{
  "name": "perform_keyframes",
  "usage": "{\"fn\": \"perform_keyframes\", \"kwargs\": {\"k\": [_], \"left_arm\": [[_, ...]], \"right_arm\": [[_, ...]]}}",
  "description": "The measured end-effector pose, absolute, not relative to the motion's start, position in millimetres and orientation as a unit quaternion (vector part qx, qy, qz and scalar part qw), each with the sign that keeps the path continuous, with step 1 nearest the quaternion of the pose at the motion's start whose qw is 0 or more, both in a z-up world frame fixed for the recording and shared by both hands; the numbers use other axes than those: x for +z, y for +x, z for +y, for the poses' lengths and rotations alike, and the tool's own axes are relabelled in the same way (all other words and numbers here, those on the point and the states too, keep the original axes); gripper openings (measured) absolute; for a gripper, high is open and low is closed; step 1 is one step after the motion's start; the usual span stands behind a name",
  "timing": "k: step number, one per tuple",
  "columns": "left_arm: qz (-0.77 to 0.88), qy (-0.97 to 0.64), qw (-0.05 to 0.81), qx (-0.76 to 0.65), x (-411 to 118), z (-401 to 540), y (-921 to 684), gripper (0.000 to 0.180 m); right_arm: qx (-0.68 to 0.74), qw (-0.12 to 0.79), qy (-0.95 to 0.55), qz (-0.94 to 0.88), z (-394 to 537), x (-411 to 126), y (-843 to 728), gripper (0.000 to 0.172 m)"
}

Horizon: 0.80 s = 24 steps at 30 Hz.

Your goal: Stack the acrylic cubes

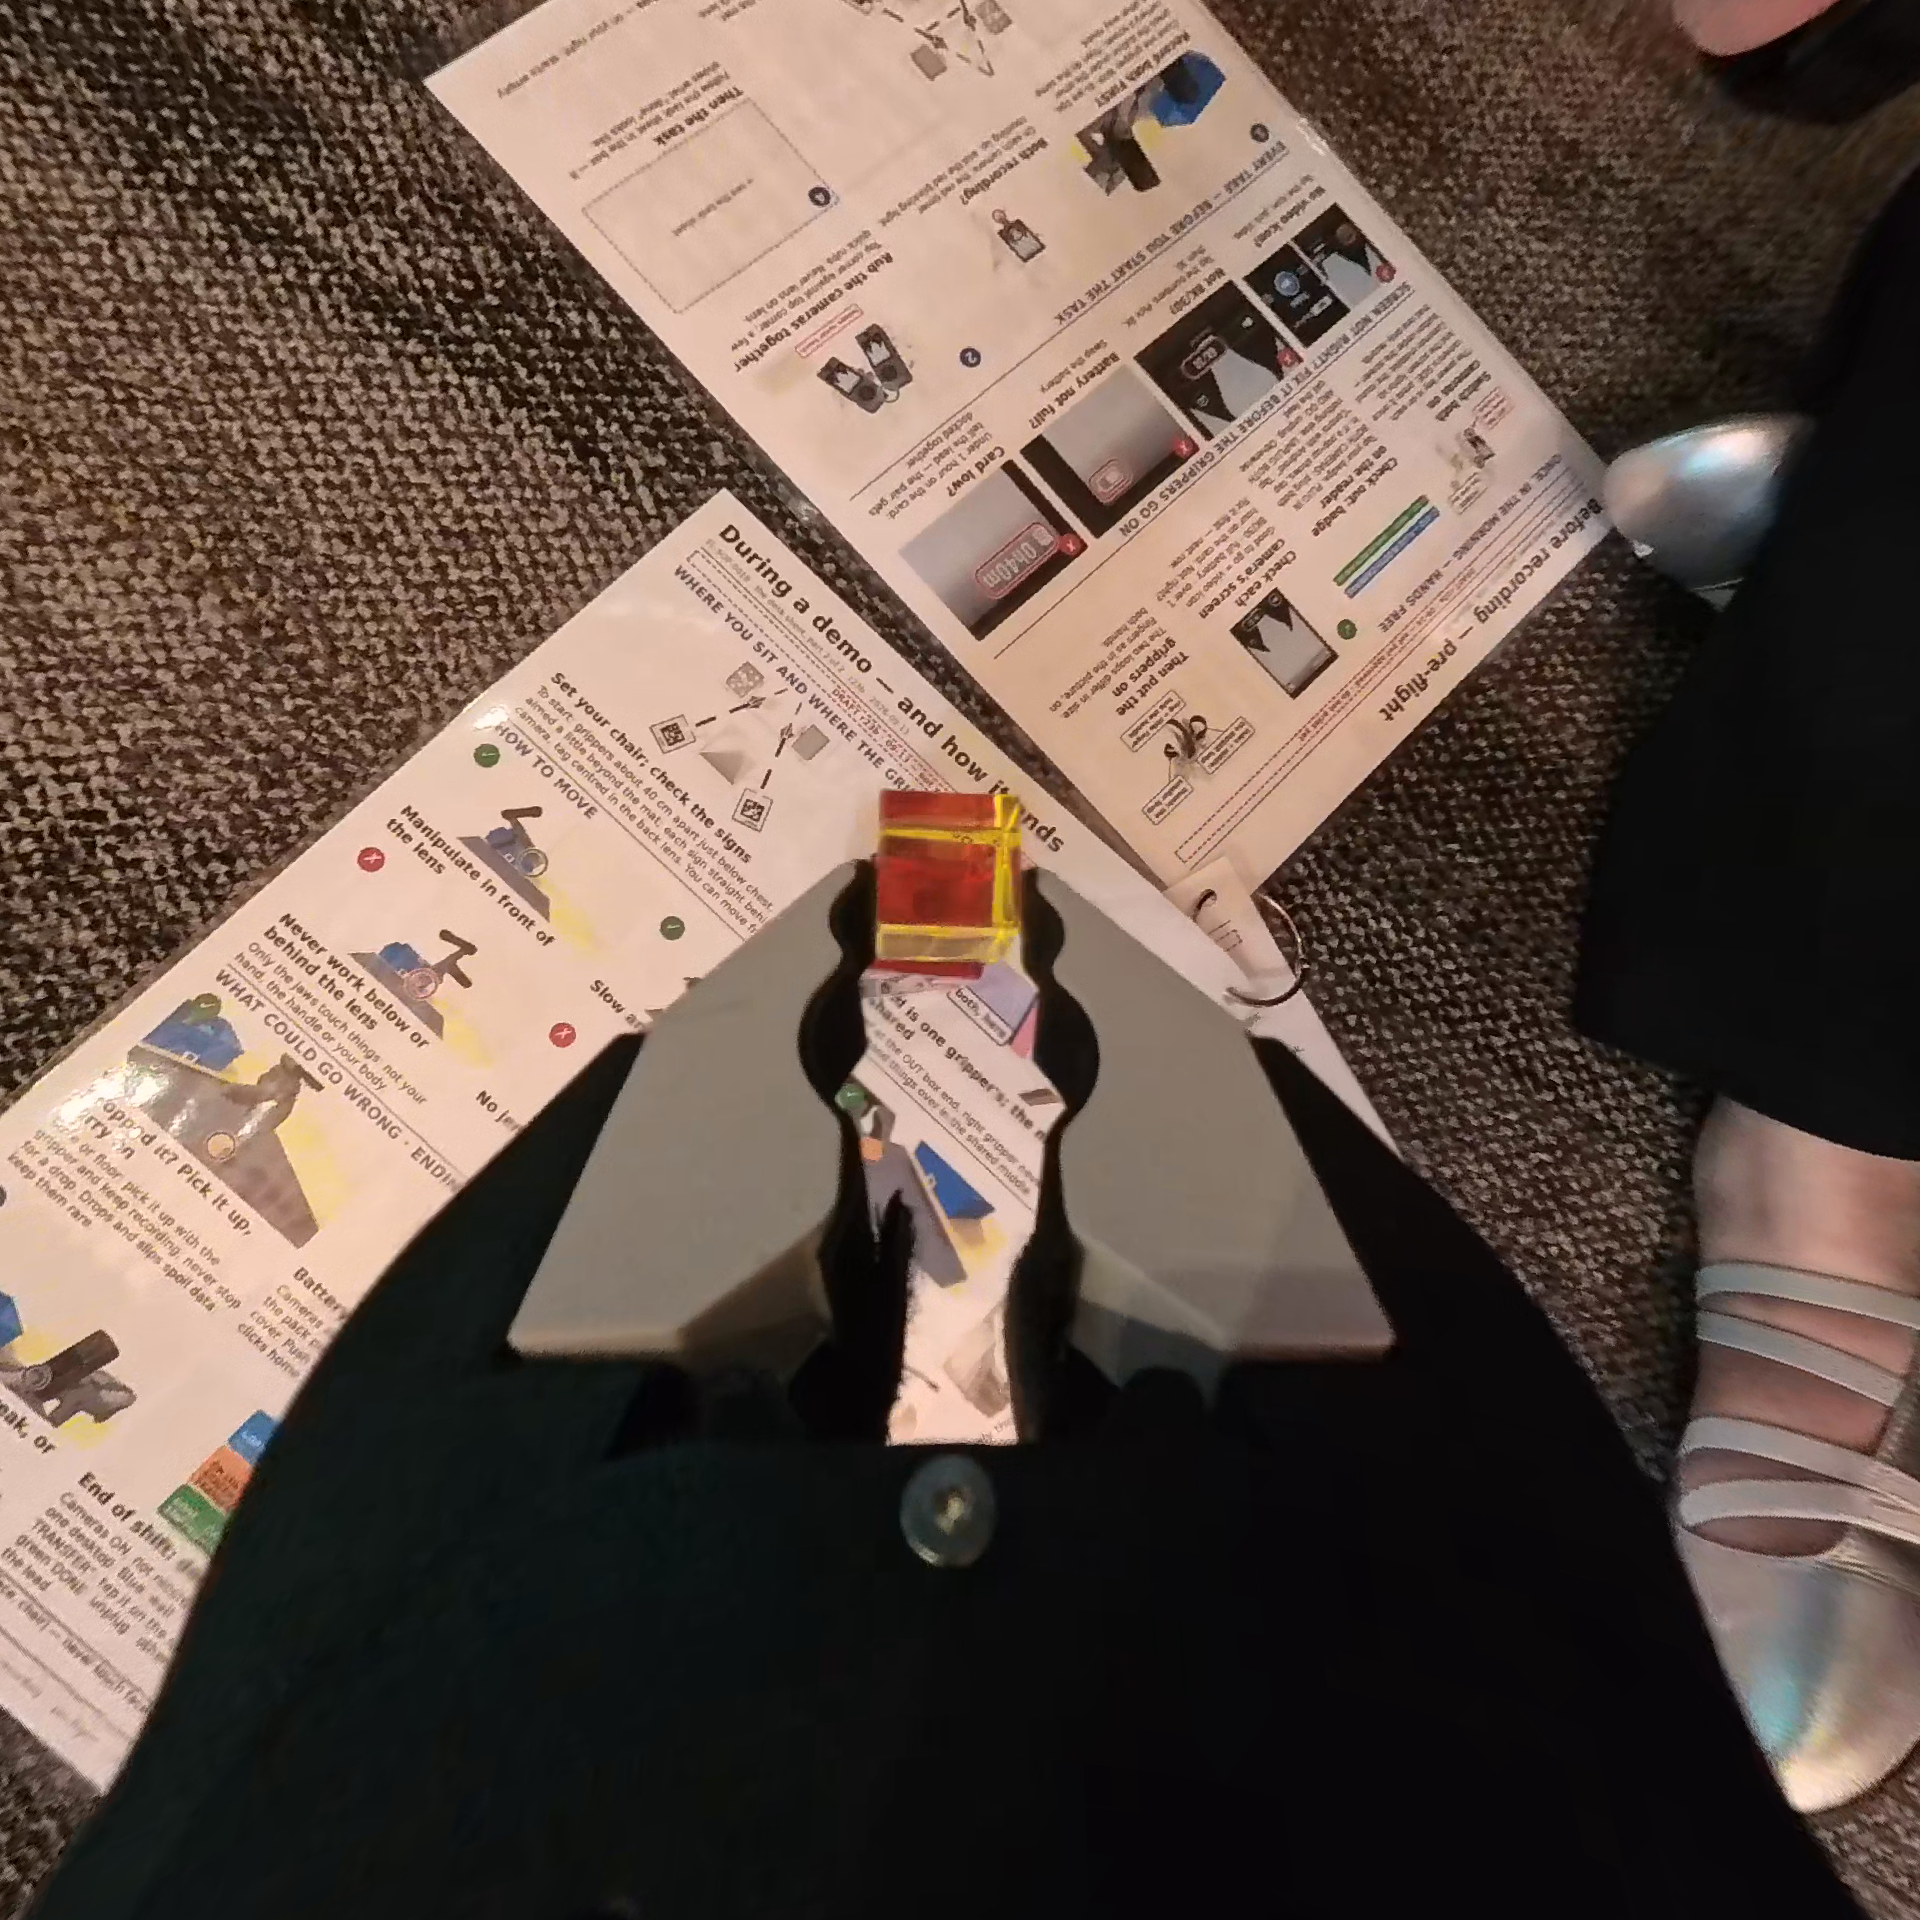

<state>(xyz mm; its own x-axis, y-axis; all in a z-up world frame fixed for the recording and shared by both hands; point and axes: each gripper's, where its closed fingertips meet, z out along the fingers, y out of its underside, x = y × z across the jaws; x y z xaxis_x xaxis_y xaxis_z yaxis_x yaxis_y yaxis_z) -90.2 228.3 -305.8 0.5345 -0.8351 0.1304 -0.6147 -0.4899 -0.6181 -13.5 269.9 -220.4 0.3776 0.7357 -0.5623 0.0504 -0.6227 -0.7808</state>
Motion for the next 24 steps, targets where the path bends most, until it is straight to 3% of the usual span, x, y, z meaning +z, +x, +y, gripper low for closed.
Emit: {"fn": "perform_keyframes", "kwargs": {"k": [13, 17, 19, 24], "left_arm": [[0.424, -0.841, 0.268, -0.203, -309, 228, -94, 0.027], [0.403, -0.855, 0.265, -0.192, -311, 228, -100, 0.051], [0.373, -0.869, 0.258, -0.198, -307, 222, -105, 0.054], [0.232, -0.854, 0.439, -0.155, -248, 203, -127, 0.061]], "right_arm": [[0.497, 0.334, -0.756, -0.265, 266, -223, -16, 0.032], [0.492, 0.339, -0.755, -0.270, 267, -224, -14, 0.034], [0.472, 0.357, -0.759, -0.271, 273, -233, -9, 0.037], [0.452, 0.342, -0.786, -0.246, 277, -275, -9, 0.037]]}}
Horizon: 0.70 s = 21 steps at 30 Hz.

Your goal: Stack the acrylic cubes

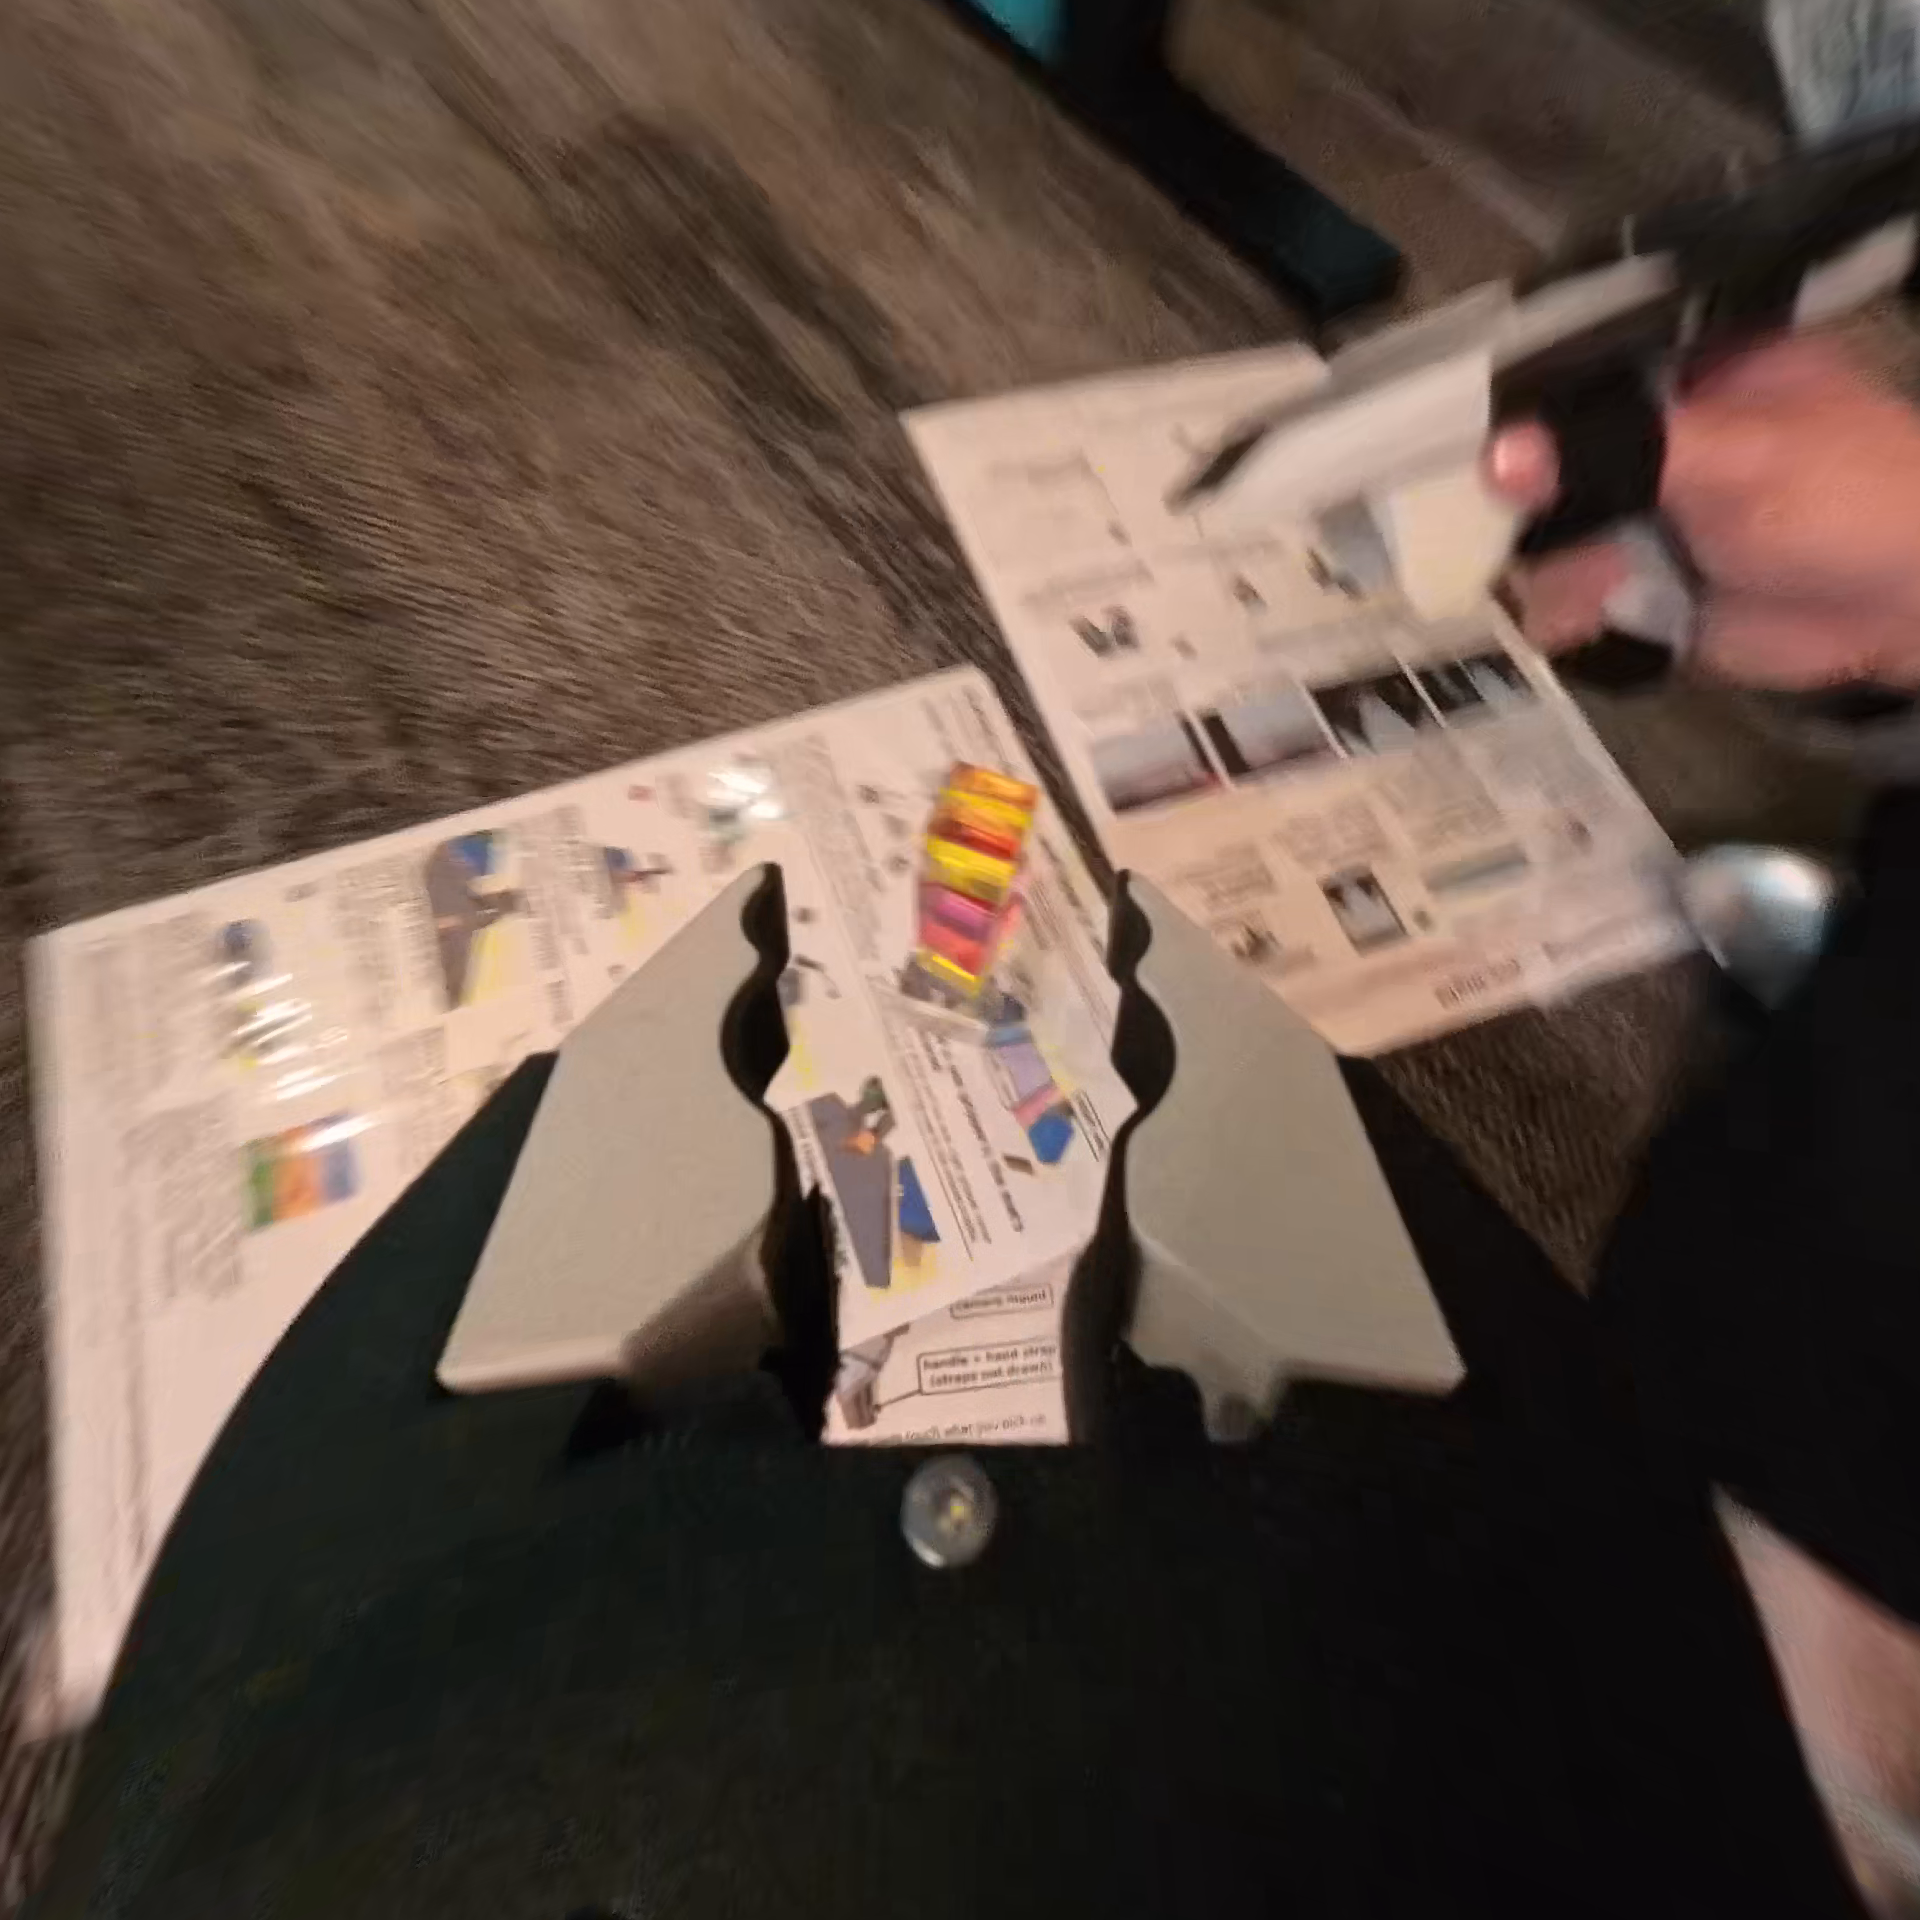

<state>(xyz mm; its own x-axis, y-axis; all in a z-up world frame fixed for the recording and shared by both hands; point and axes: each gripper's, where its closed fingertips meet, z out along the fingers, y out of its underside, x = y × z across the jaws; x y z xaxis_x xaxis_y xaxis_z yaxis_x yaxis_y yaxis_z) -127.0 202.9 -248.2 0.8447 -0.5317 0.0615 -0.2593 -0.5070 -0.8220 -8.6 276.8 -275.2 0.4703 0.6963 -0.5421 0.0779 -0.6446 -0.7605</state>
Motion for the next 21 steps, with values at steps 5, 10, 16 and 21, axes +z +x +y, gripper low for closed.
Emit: {"fn": "perform_keyframes", "kwargs": {"k": [5, 10, 16, 21], "left_arm": [[-0.041, -0.839, 0.541, -0.044, -191, 153, -176, 0.045], [-0.153, -0.783, 0.602, 0.019, -168, 91, -180, 0.007], [-0.156, -0.752, 0.640, 0.034, -155, 86, -185, 0.000], [-0.199, -0.684, 0.702, 0.005, -130, 79, -194, 0.000]], "right_arm": [[0.453, 0.342, -0.764, -0.306, 246, -302, -25, 0.000], [0.364, 0.402, -0.726, -0.423, 219, -321, -40, 0.000], [0.240, 0.482, -0.684, -0.493, 204, -333, -51, 0.000], [0.270, 0.459, -0.687, -0.494, 192, -353, -71, 0.000]]}}
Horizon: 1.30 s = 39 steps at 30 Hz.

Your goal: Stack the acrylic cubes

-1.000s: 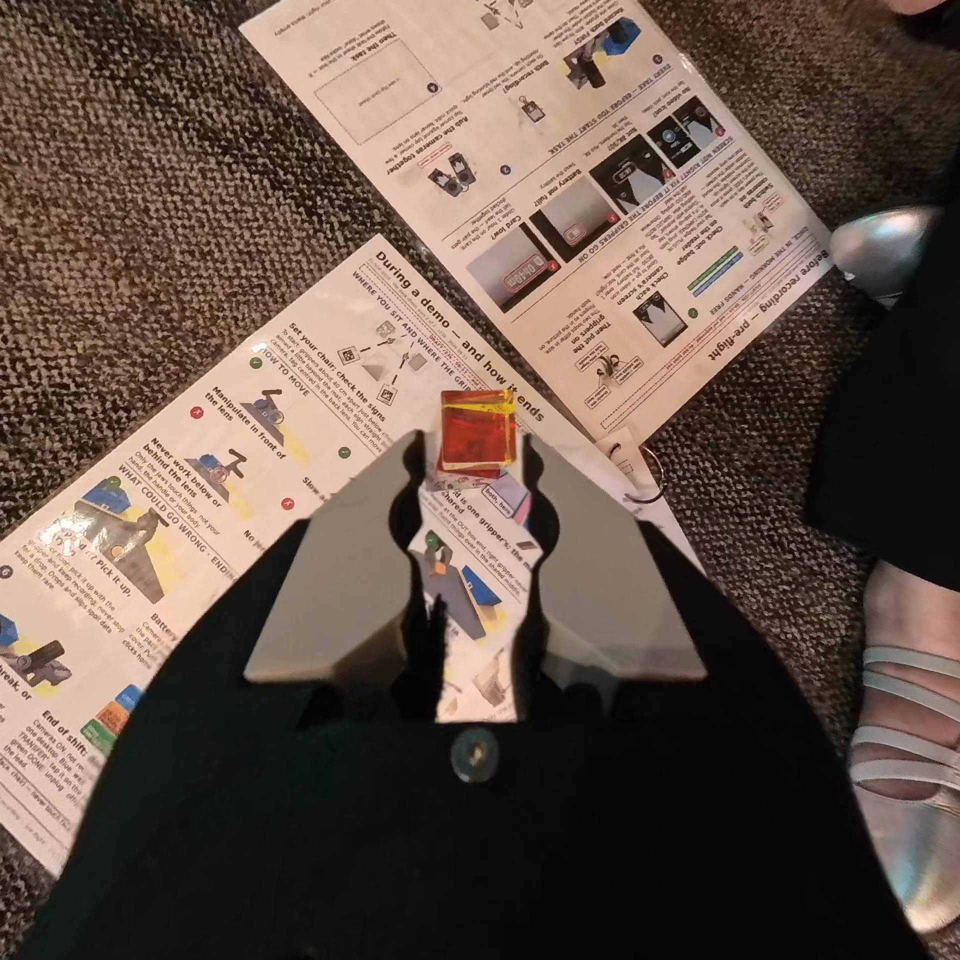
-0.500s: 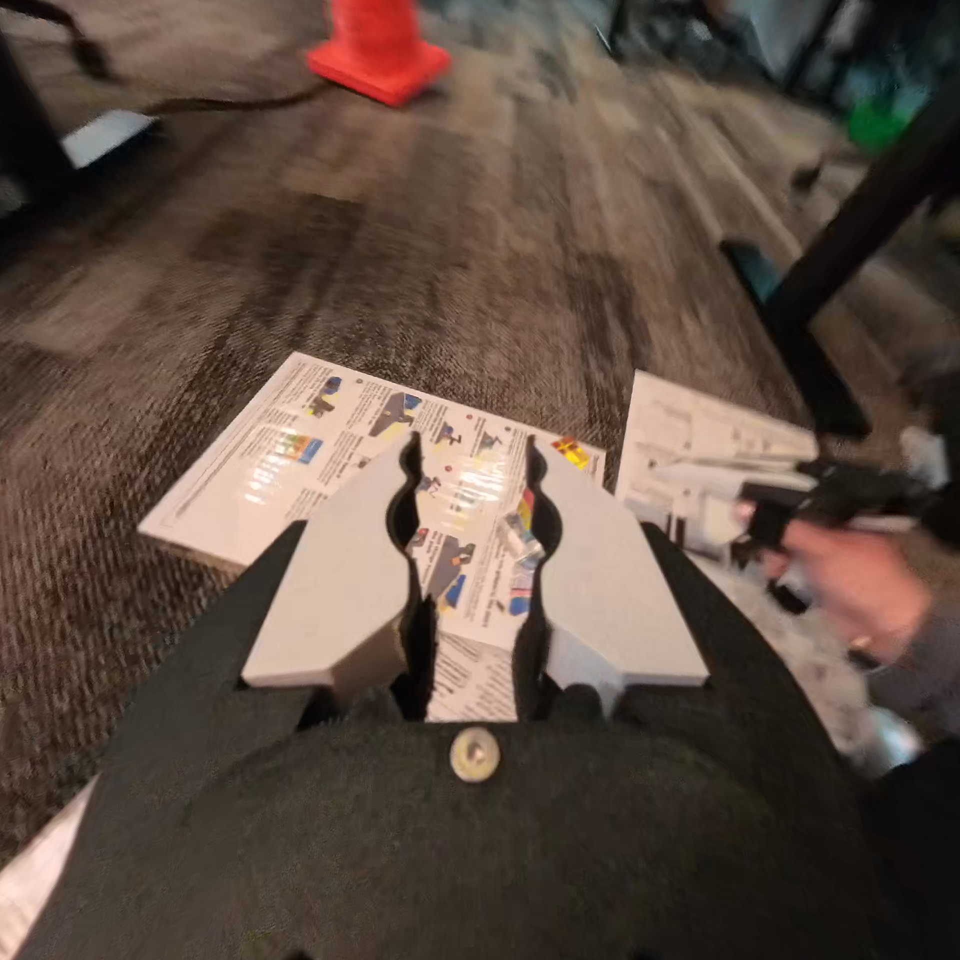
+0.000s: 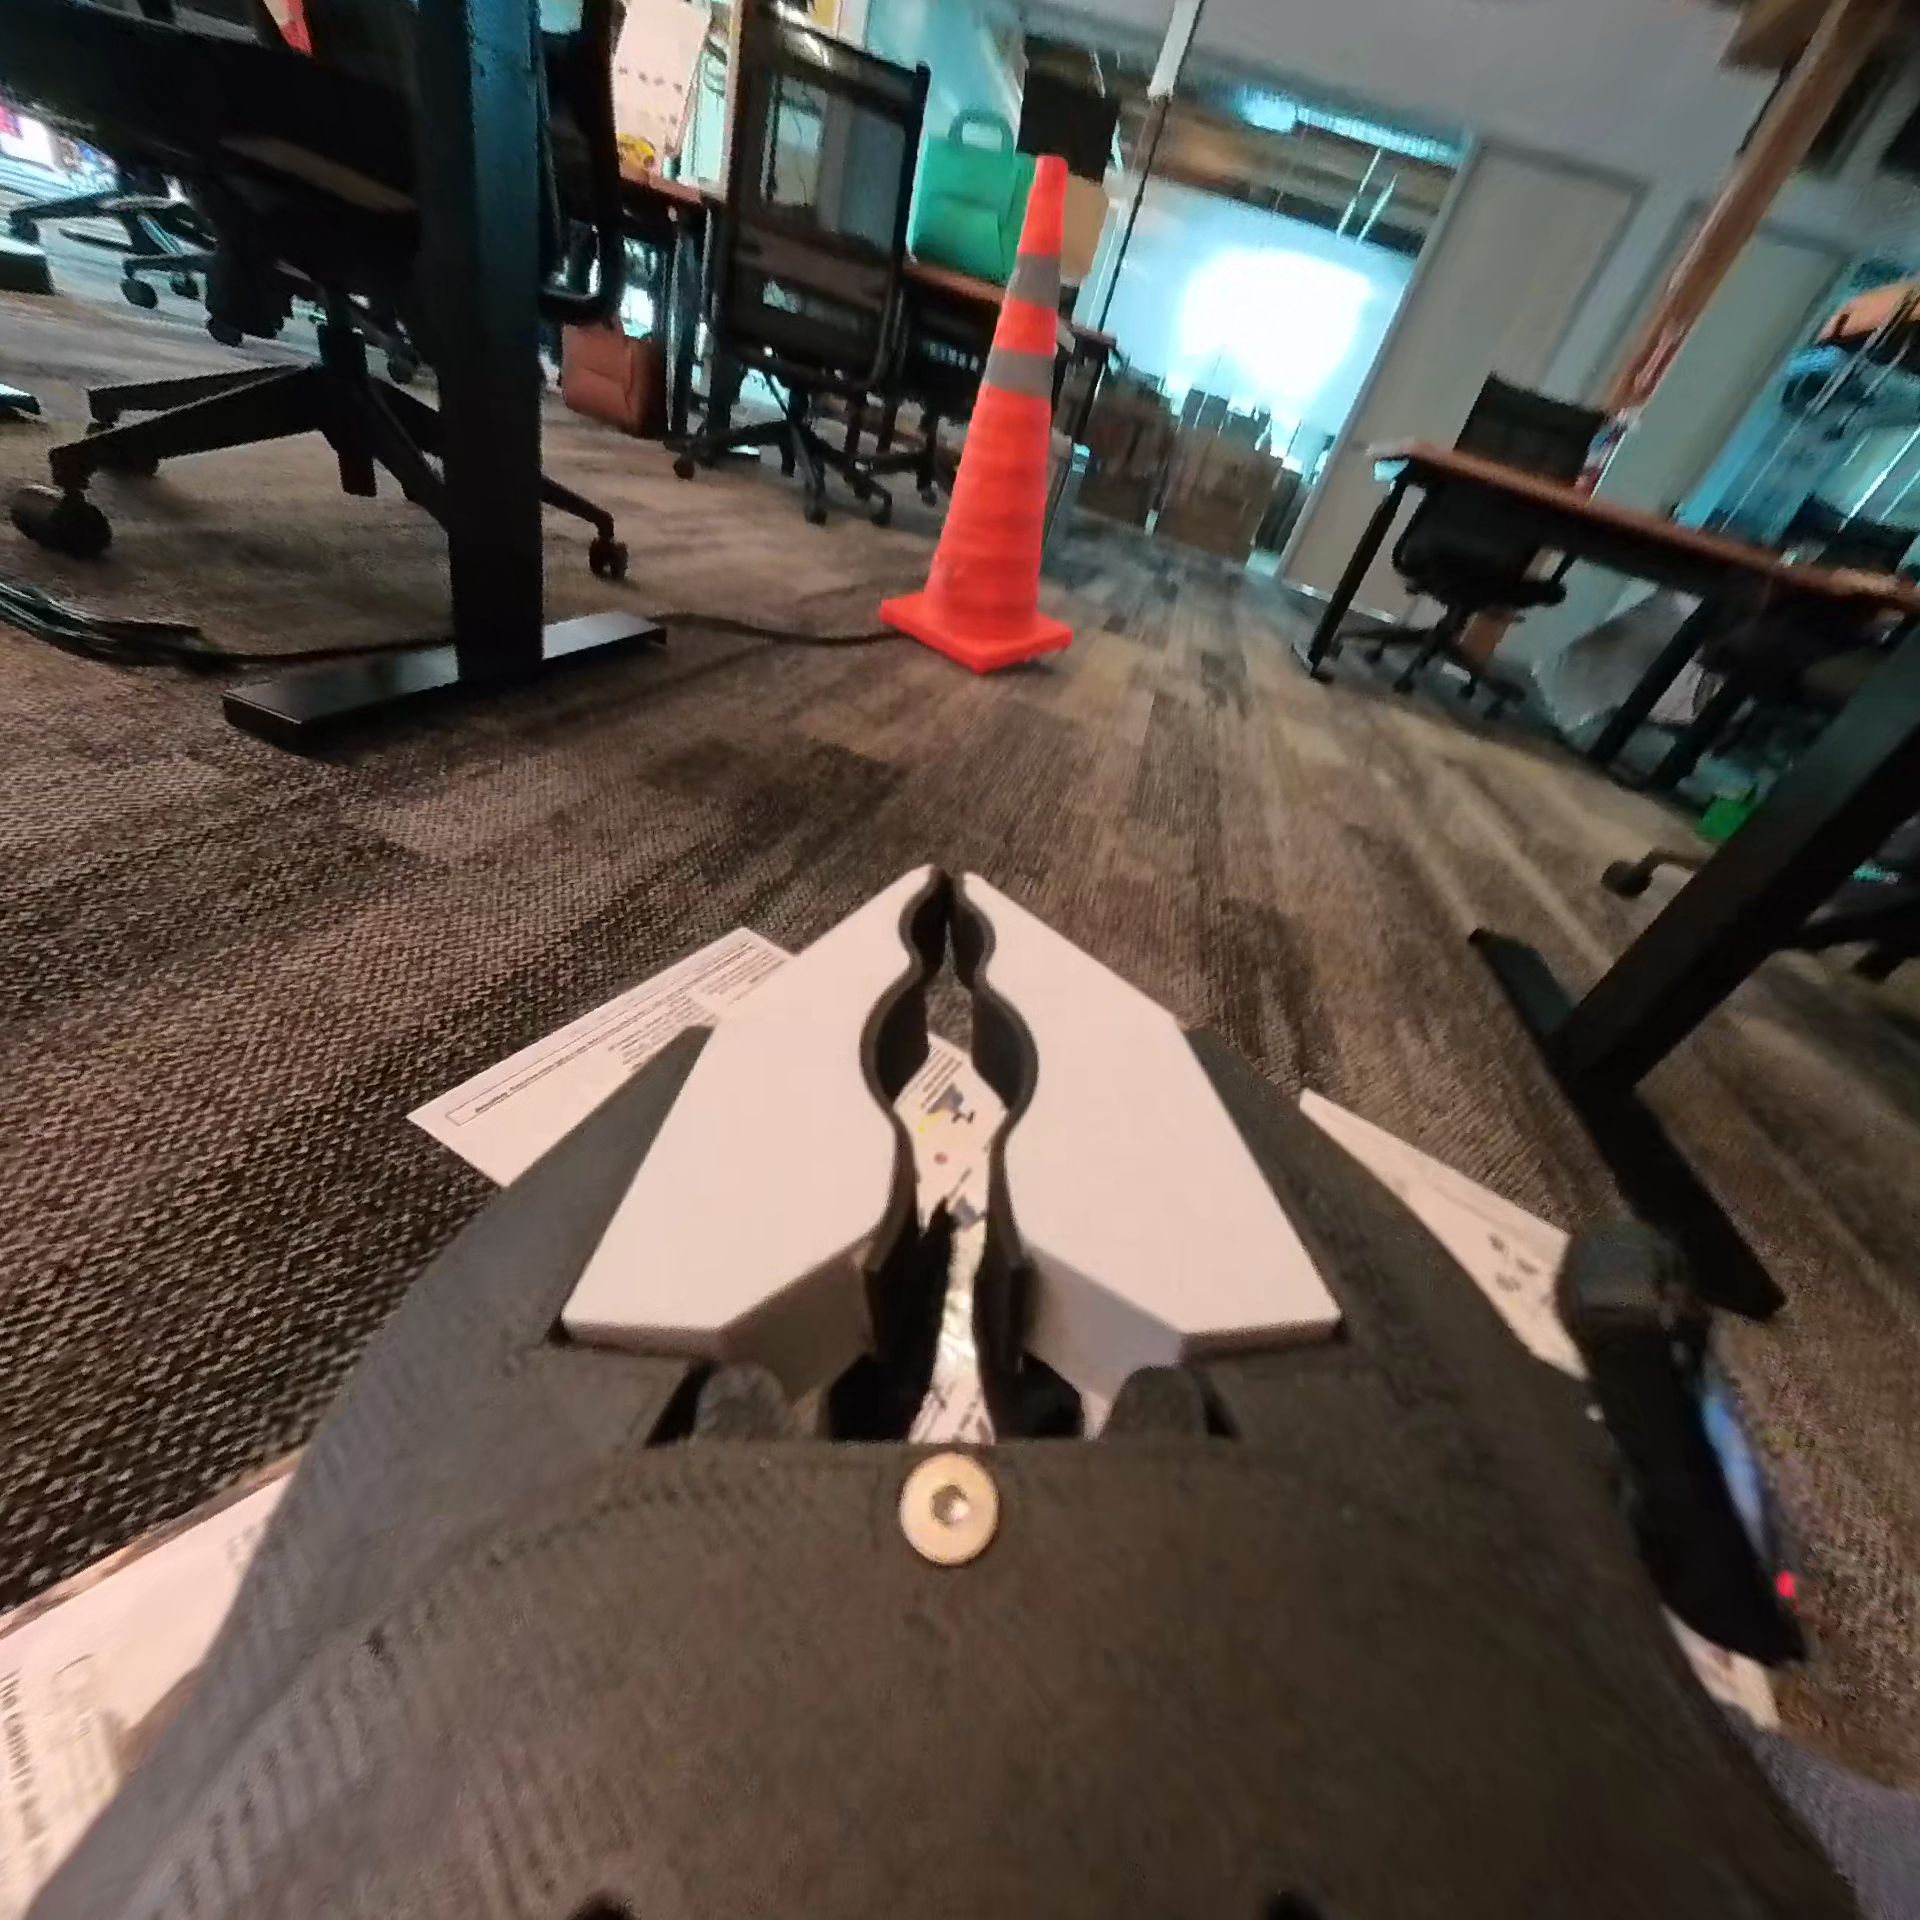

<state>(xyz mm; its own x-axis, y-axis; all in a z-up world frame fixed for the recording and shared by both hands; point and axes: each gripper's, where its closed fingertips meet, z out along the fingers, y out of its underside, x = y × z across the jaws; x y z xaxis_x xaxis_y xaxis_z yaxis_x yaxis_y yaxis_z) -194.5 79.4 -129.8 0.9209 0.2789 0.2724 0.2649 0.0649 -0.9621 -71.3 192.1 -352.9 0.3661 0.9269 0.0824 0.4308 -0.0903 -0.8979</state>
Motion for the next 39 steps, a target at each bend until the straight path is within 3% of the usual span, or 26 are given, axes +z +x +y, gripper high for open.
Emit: {"fn": "perform_keyframes", "kwargs": {"k": [7, 20, 39], "left_arm": [[-0.227, -0.647, 0.727, -0.049, -118, 73, -203, 0.000], [-0.241, -0.650, 0.715, -0.095, -130, 85, -204, 0.000], [-0.237, -0.658, 0.706, -0.114, -136, 90, -199, 0.000]], "right_arm": [[0.256, 0.423, -0.663, -0.562, 176, -393, -105, 0.000], [0.022, 0.461, -0.556, -0.691, 179, -438, -139, 0.000], [-0.038, 0.469, -0.609, -0.639, 223, -435, -120, 0.000]]}}
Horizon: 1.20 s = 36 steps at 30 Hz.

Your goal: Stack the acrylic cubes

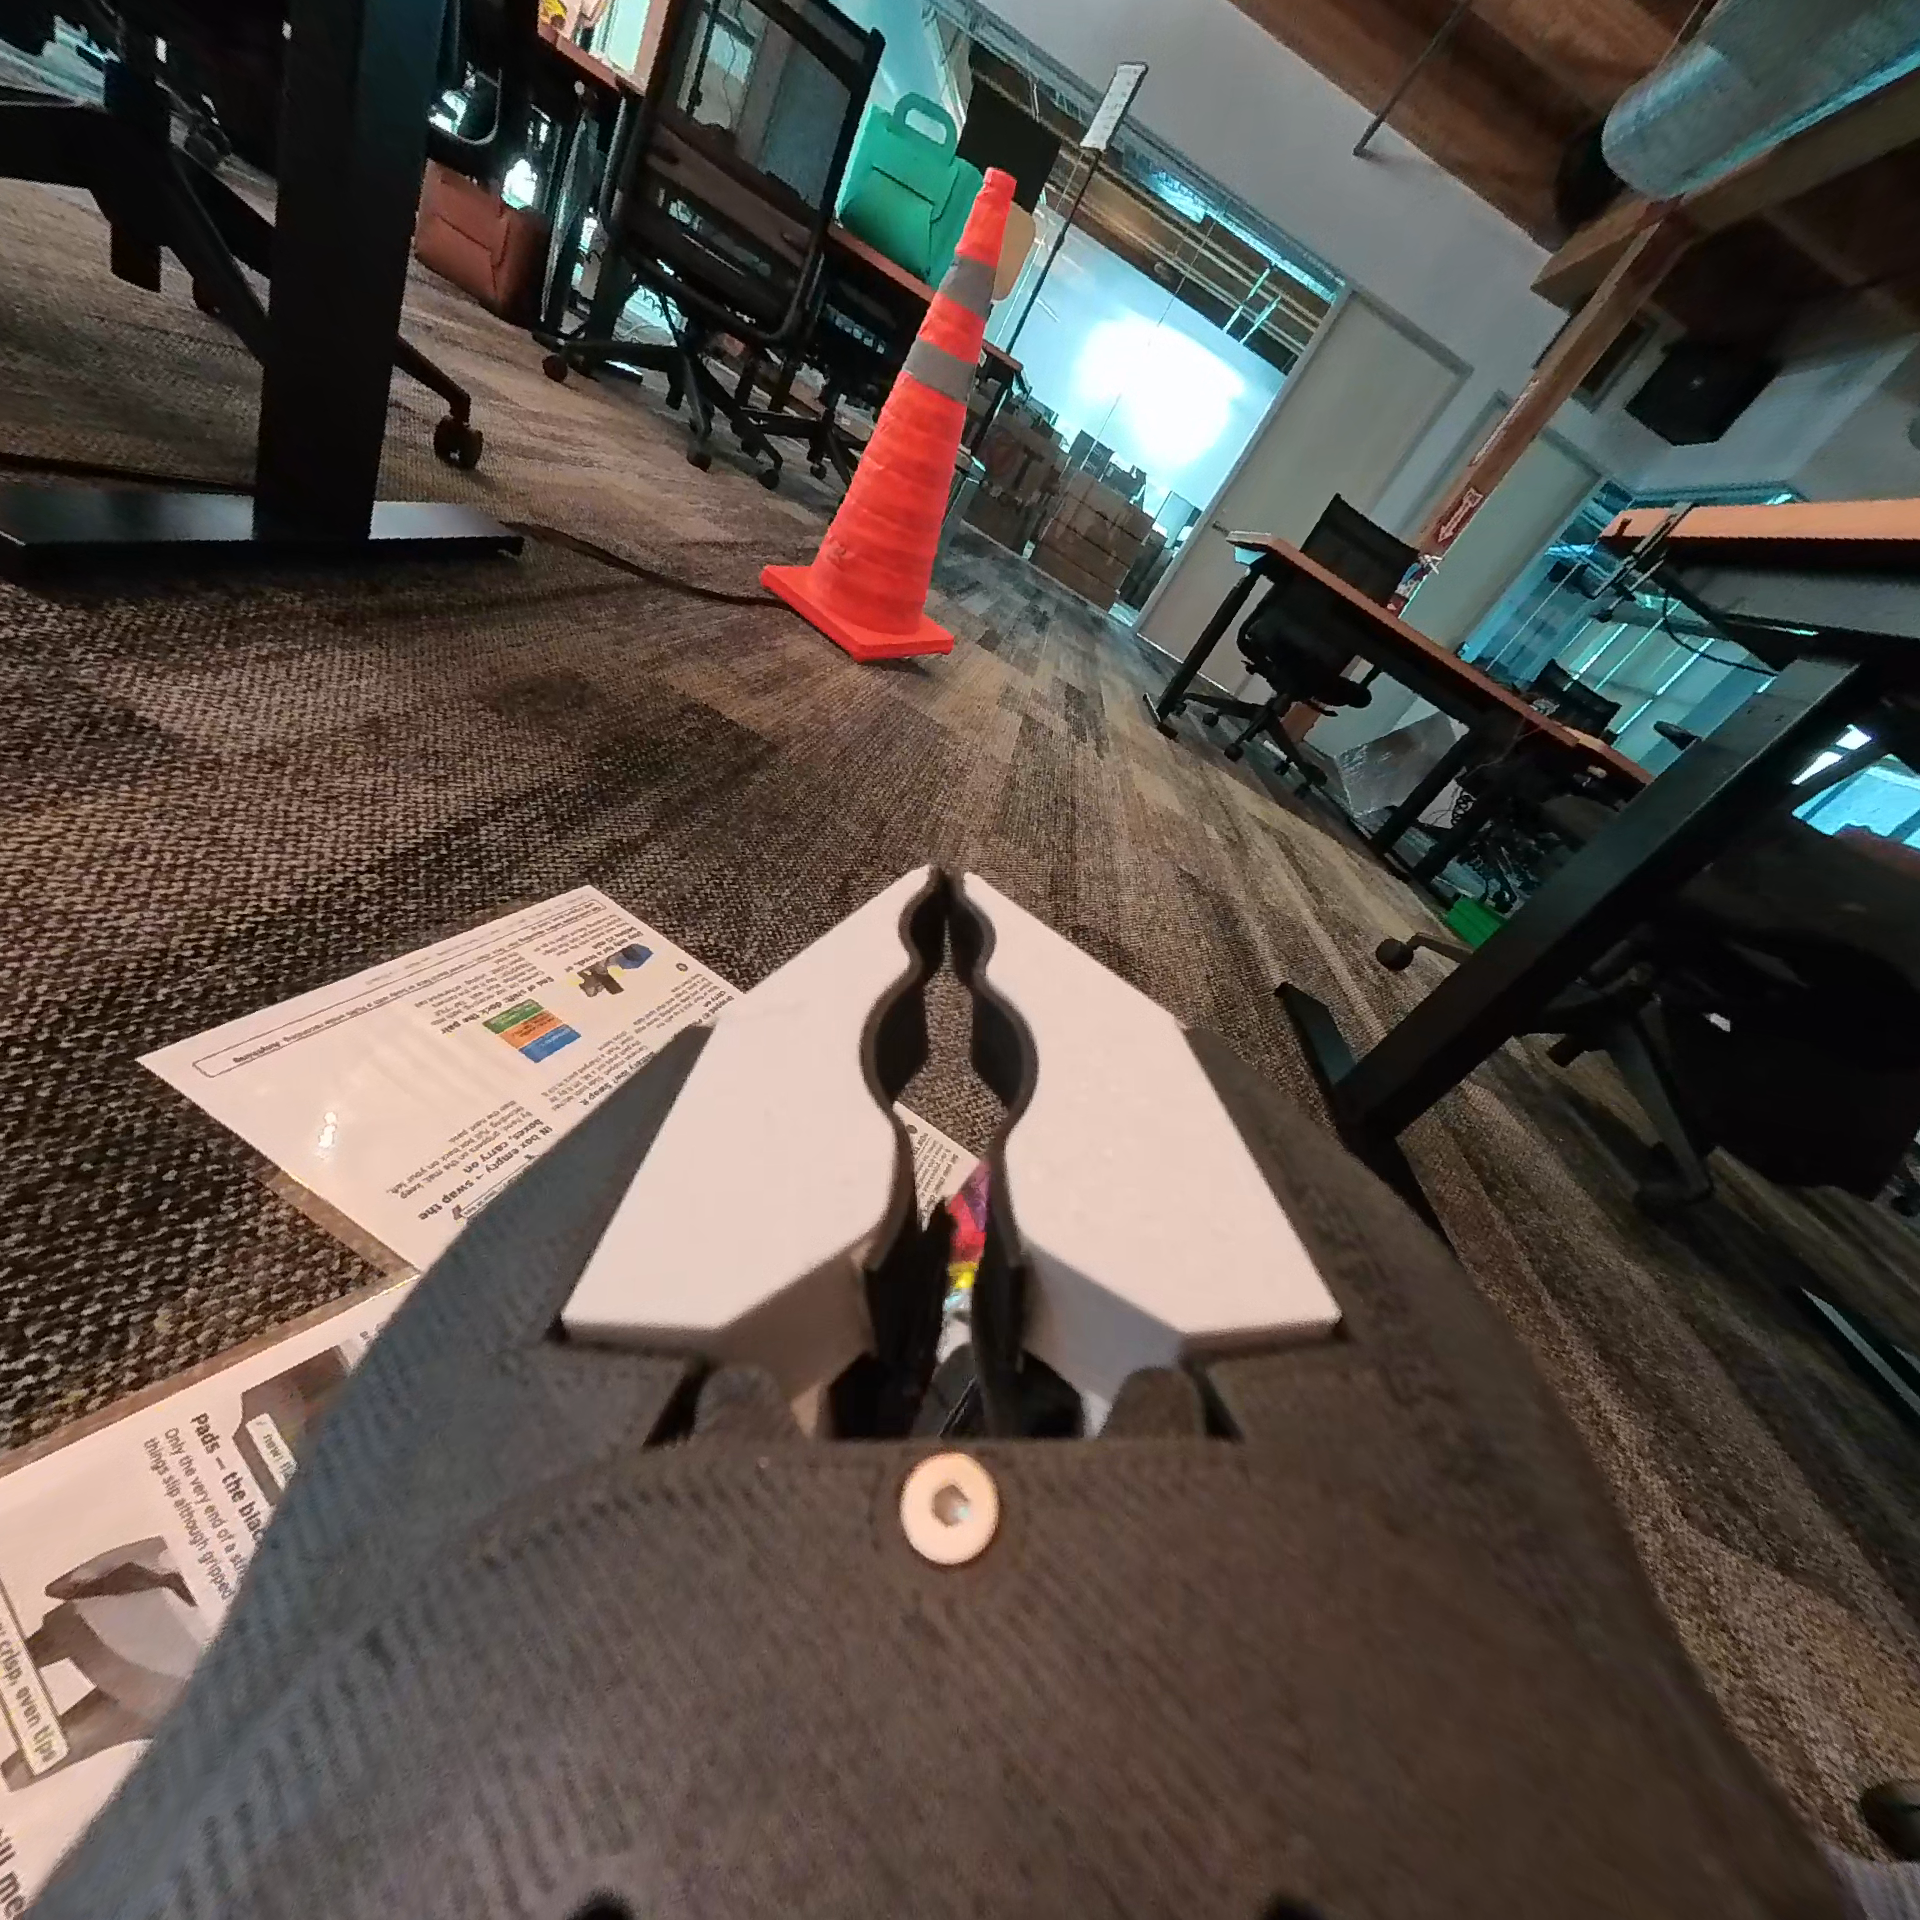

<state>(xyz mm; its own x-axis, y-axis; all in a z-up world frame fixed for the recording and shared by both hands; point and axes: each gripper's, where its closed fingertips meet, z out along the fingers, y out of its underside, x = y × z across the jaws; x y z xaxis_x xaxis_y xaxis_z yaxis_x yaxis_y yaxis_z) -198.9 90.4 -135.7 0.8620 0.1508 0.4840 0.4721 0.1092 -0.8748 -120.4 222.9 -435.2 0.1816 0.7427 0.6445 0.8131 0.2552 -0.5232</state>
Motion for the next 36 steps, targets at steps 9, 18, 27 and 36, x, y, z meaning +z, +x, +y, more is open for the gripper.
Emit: {"fn": "perform_keyframes", "kwargs": {"k": [9, 18, 27, 36], "left_arm": [[-0.236, -0.660, 0.703, -0.124, -138, 93, -197, 0.000], [-0.235, -0.660, 0.701, -0.131, -139, 95, -195, 0.000], [-0.235, -0.661, 0.700, -0.135, -140, 96, -195, 0.000], [-0.236, -0.660, 0.700, -0.138, -141, 96, -195, 0.000]], "right_arm": [[-0.025, 0.483, -0.664, -0.570, 254, -417, -102, 0.000], [-0.018, 0.486, -0.748, -0.451, 299, -403, -58, 0.000], [0.028, 0.442, -0.849, -0.290, 329, -417, 5, 0.000], [0.038, 0.427, -0.859, -0.281, 324, -427, 11, 0.000]]}}
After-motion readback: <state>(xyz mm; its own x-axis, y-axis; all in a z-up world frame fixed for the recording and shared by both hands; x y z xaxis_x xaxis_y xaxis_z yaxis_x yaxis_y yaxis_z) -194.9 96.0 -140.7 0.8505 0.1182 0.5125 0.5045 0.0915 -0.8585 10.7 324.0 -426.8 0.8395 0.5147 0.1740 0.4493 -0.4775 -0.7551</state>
